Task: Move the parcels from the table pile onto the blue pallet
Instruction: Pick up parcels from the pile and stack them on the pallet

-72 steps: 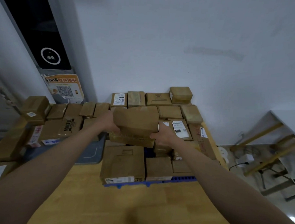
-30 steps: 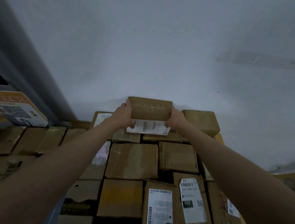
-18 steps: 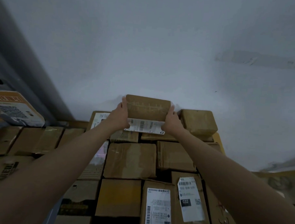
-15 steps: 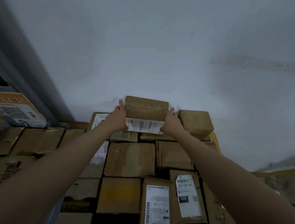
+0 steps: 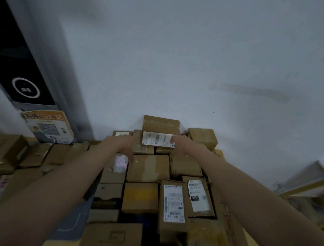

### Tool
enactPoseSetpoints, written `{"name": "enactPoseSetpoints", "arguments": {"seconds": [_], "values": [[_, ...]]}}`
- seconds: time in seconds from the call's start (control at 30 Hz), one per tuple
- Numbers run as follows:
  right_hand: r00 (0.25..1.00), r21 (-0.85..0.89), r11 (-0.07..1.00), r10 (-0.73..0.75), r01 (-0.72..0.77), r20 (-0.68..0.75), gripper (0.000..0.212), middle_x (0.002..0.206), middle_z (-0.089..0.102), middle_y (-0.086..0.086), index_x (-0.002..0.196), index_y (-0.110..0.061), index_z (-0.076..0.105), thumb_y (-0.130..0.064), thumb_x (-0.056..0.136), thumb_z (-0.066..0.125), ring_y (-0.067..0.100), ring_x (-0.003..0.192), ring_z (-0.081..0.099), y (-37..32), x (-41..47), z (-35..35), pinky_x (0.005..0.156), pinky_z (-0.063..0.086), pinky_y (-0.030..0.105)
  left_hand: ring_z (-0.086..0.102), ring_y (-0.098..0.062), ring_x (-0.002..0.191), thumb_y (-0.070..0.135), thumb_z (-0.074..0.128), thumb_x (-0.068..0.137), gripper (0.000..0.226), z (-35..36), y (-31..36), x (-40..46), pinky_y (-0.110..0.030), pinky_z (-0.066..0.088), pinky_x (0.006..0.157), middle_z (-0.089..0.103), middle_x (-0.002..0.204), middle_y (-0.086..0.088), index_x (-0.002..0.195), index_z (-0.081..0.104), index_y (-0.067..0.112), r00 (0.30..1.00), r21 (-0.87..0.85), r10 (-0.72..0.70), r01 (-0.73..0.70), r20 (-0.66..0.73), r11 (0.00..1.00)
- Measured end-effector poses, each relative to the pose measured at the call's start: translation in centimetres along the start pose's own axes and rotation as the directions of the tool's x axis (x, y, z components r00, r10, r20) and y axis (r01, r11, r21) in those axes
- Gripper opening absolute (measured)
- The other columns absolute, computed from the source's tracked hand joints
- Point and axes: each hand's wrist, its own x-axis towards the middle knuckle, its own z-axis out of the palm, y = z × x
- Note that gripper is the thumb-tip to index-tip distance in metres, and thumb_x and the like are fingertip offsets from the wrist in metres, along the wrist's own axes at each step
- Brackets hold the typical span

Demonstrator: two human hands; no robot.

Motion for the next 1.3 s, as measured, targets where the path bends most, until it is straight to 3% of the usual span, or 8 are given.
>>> {"name": "enactPoseSetpoints", "arguments": {"seconds": [0.17,0.33,0.47,0.63,0.77,1.03,1.13,1.3], "values": [[0.997,-0.053,0.996,-0.062,0.065,0.056,0.060,0.139,0.047,0.009,0.141,-0.013,0.041,-0.021,0.088,0.069,0.028,0.121,0.050,-3.8,-4.5,2.8,0.098,0.048,0.041,0.036,-0.026,0.138,0.036,0.081,0.075,0.104,2.5,-0.8,-5.0,-0.035,0.038,0.107,0.033,0.156,-0.007,0.156,0.017,0.021,0.999,0.053,0.001,-0.004,0.043,0.999],[0.991,-0.078,0.996,-0.039,0.049,0.124,0.064,0.098,0.049,0.000,0.138,-0.017,0.041,-0.024,0.082,0.072,0.016,0.073,0.049,-6.4,-7.9,4.9,0.071,0.051,0.036,0.039,-0.024,0.136,0.044,0.078,0.076,0.098,5.6,-3.0,-8.4,-0.034,0.039,0.104,0.034,0.154,-0.003,0.153,0.024,0.022,0.998,0.104,-0.021,0.015,0.057,0.994],[0.993,-0.095,0.995,-0.032,0.043,0.117,0.070,0.136,0.046,0.009,0.146,-0.018,0.036,-0.032,0.086,0.070,0.022,0.092,0.049,-8.5,-10.3,5.1,0.085,0.051,0.040,0.041,-0.025,0.133,0.043,0.081,0.072,0.095,6.4,-4.9,-10.8,-0.038,0.041,0.105,0.037,0.151,-0.002,0.150,0.031,0.024,0.998,0.121,-0.019,0.013,0.052,0.993],[0.994,-0.098,0.992,-0.071,0.080,0.083,0.055,0.129,0.053,0.010,0.139,-0.012,0.046,-0.031,0.090,0.064,0.020,0.084,0.055,-11.1,-12.7,4.9,0.068,0.046,0.030,0.044,-0.026,0.130,0.039,0.082,0.072,0.091,6.1,-6.7,-13.2,-0.040,0.042,0.104,0.043,0.147,-0.003,0.148,0.036,0.022,0.999,0.110,-0.013,0.008,0.040,0.994],[0.990,-0.109,0.987,-0.111,0.120,0.085,0.055,0.134,0.052,0.010,0.141,-0.012,0.044,-0.029,0.092,0.062,0.028,0.111,0.057,-12.3,-13.9,5.0,0.082,0.050,0.033,0.043,-0.025,0.131,0.037,0.083,0.072,0.090,6.3,-7.4,-14.3,-0.037,0.041,0.105,0.043,0.147,-0.003,0.148,0.037,0.018,1.000,0.079,-0.023,0.023,0.009,0.997],[0.965,-0.146,0.958,-0.229,0.246,0.128,0.058,0.140,0.051,0.010,0.143,-0.013,0.044,-0.033,0.091,0.063,0.029,0.117,0.055,-14.1,-13.6,6.0,0.093,0.053,0.041,0.046,-0.025,0.127,0.036,0.081,0.074,0.087,8.7,-8.5,-16.9,-0.033,0.044,0.096,0.043,0.147,-0.003,0.147,0.036,0.022,0.992,-0.033,-0.121,0.121,0.022,0.992],[0.942,-0.169,0.932,-0.295,0.321,0.161,0.061,0.144,0.046,0.007,0.147,-0.015,0.040,-0.036,0.094,0.060,0.027,0.120,0.052,-15.4,-13.1,7.1,0.086,0.049,0.031,0.047,-0.026,0.126,0.039,0.080,0.075,0.085,9.8,-10.1,-19.0,-0.031,0.042,0.091,0.043,0.146,-0.001,0.146,0.037,0.025,0.983,-0.052,-0.180,0.182,0.028,0.982],[0.912,-0.113,0.919,-0.347,0.377,0.218,0.066,0.154,0.033,0.007,0.153,-0.019,0.030,-0.036,0.095,0.058,0.026,0.133,0.042,-18.1,-12.6,8.6,0.092,0.041,0.027,0.050,-0.028,0.121,0.034,0.081,0.076,0.076,11.5,-14.1,-22.8,-0.033,0.045,0.087,0.047,0.141,-0.006,0.141,0.044,0.017,0.972,-0.098,-0.232,0.235,0.033,0.967]]}}
